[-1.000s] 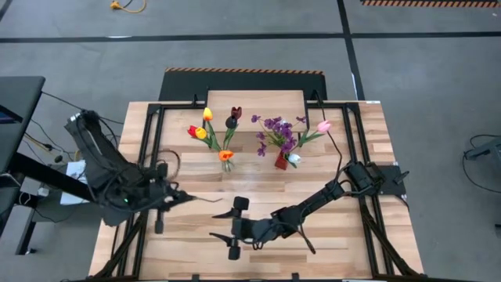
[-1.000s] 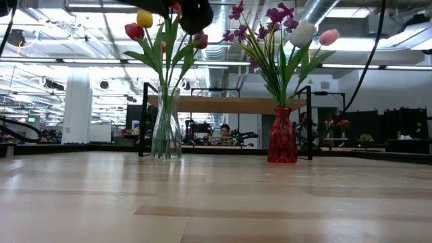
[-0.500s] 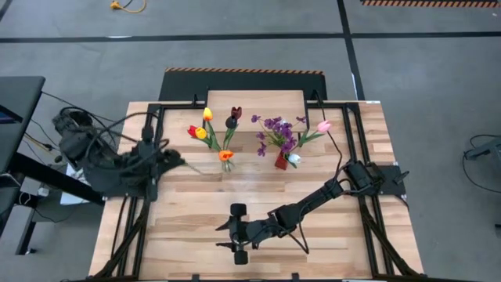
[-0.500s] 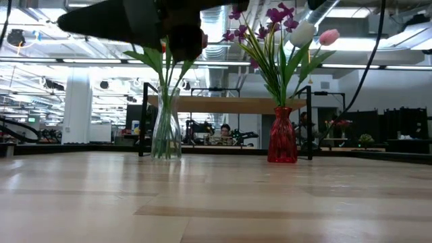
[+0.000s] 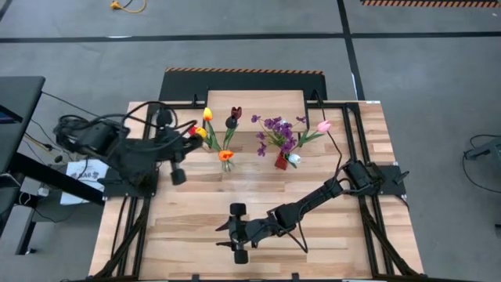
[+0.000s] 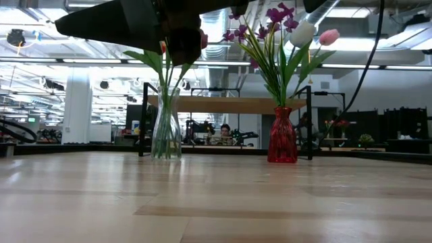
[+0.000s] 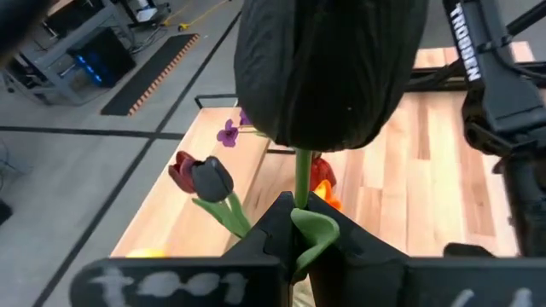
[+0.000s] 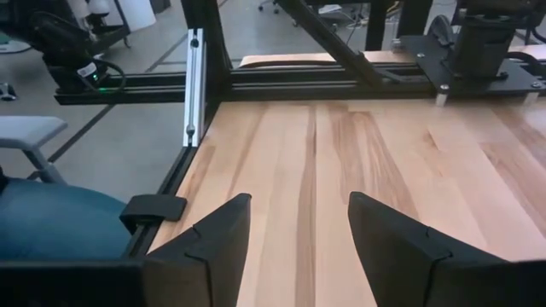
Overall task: Pick and place flowers into a vace then onto a shelf
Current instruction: Put the black flower into the transparent flower vase
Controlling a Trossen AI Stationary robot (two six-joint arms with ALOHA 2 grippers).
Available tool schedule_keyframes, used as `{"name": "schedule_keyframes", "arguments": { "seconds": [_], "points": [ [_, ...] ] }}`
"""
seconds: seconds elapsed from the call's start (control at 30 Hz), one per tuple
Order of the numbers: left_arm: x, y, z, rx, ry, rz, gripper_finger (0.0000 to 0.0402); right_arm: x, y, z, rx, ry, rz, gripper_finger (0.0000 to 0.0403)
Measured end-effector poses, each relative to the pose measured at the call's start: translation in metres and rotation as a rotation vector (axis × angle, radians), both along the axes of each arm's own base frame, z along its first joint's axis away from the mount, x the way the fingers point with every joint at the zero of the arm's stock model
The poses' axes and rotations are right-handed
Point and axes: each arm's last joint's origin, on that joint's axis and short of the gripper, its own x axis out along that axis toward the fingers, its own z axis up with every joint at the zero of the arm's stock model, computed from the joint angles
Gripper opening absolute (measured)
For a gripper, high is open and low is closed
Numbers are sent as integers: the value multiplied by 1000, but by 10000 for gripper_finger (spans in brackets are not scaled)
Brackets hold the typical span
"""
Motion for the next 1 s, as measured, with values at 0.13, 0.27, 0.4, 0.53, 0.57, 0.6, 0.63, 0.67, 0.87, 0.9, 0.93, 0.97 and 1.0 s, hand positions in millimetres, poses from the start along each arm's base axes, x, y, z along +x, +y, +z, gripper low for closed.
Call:
{"name": "schedule_keyframes", "arguments": {
  "seconds": [0.13,0.27,0.4,0.53,0.57,0.6,0.63,0.67,0.87,0.9,0.93,0.97,1.0],
  "points": [
    [17,6,-4,11,28,-1,0,0,0,0,0,0,0,189],
    [30,8,-6,2,24,-13,0,0,0,-1,-4,7,0,188],
    [37,10,-3,-15,-8,-40,0,-1,0,-2,-10,20,0,185],
    [39,11,-3,-21,-13,-44,0,-1,0,-2,-10,20,0,183],
    [40,12,-3,-21,-14,-38,0,-1,0,-2,-10,20,0,183],
    [40,14,-4,-21,-11,-33,0,-1,0,-2,-10,20,0,183],
    [40,14,-4,-20,-5,-30,0,-1,0,-2,-10,19,0,182],
    [41,15,-5,-19,-1,-28,0,-1,0,-2,-10,20,0,182],
    [41,16,-7,-26,10,-15,0,-1,0,-2,-10,19,0,182],
    [42,16,-9,-25,16,-14,0,-1,0,-2,-10,19,0,182],
    [42,16,-11,-25,26,-13,0,-1,0,-2,-10,19,0,182],
    [42,16,-13,-26,33,-11,0,-1,0,-2,-10,19,0,182],
    [43,16,-14,-28,36,-8,0,-1,0,-2,-10,19,0,182]
  ]
}}
